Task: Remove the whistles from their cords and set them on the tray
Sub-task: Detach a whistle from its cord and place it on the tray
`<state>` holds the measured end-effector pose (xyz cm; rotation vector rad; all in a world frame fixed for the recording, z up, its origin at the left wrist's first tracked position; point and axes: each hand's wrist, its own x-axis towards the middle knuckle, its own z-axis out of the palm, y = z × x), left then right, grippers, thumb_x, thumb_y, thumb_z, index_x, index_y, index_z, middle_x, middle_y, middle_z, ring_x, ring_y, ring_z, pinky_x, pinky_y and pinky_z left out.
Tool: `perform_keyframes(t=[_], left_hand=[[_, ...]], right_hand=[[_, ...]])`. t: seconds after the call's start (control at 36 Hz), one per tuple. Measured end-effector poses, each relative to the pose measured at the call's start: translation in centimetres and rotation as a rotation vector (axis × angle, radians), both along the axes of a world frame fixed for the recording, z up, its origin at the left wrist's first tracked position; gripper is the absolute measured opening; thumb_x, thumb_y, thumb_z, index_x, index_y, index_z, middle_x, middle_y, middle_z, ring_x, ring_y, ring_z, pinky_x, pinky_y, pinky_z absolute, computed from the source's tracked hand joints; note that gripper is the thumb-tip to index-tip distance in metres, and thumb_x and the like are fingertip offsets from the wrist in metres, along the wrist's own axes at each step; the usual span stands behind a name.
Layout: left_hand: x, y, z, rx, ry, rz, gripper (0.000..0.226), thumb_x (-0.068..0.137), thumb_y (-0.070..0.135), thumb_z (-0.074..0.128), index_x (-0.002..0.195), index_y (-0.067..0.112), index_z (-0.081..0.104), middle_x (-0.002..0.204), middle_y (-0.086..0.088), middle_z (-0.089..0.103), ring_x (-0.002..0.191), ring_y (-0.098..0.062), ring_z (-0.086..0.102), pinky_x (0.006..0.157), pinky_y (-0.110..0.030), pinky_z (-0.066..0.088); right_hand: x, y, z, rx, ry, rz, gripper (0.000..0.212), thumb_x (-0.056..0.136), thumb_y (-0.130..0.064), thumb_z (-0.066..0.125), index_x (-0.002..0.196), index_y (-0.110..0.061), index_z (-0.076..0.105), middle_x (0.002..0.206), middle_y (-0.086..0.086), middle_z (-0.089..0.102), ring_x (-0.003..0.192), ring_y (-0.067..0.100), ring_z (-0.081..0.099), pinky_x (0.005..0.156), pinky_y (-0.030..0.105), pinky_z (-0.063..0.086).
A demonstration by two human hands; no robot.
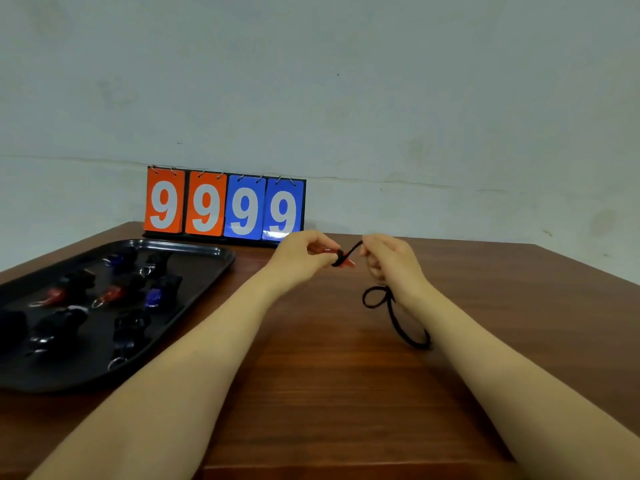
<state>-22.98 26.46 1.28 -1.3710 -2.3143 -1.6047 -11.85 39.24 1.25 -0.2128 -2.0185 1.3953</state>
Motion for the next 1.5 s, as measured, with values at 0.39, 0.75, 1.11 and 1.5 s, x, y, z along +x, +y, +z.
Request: perform_keyframes(t=[0.39,0.75,1.11,1.5], left_hand=[[2.7,1.2,0.3,0.469,-0.705,-0.486,0.014,0.091,-0.006,0.055,0.1,0.002,0.062,0.101,-0.014,0.066,0.088,-0.019,0.064,0.073,-0.019,0.054],[0.2,0.7,-0.7,-0.006,0.154,0.099,0.013,0.091,0.014,0.063,0.091,0.026,0.064,0.091,0.013,0.062,0.084,0.001,0.059,0.073,-0.011,0.043],[3.1,0.7,0.4,0.257,-0.386,-0.376,0.012,0.089,0.003,0.063,0.096,0.011,0.068,0.096,-0.009,0.068,0.088,-0.013,0.066,0.077,-0.018,0.052],[1.8,1.5,0.0,0.581,-0.575,-0.093,0.013,0.092,0.002,0.058,0.098,0.01,0.066,0.097,-0.008,0.068,0.086,-0.014,0.063,0.075,-0.019,0.051]], right_hand=[[-0.7,0.8,-0.9,-0.279,-0.099,0.113,0.034,0.099,-0.032,0.049,0.071,-0.012,0.049,0.048,-0.005,0.027,0.039,0.009,0.018,0.038,0.022,0.014],[-0.5,-0.2,-1.1,0.258,-0.095,-0.005,0.035,0.1,-0.023,0.043,0.07,-0.016,0.06,0.043,-0.013,0.04,0.04,0.002,0.035,0.044,0.013,0.025],[-0.4,2.2,-0.4,-0.318,0.045,0.077,0.03,0.095,-0.028,0.057,0.075,-0.007,0.063,0.055,0.001,0.042,0.042,0.011,0.029,0.043,0.025,0.022],[-0.8,-1.0,-1.0,0.031,-0.241,0.17,0.034,0.104,-0.027,0.033,0.079,-0.012,0.052,0.053,-0.003,0.032,0.041,0.01,0.024,0.04,0.021,0.02]])
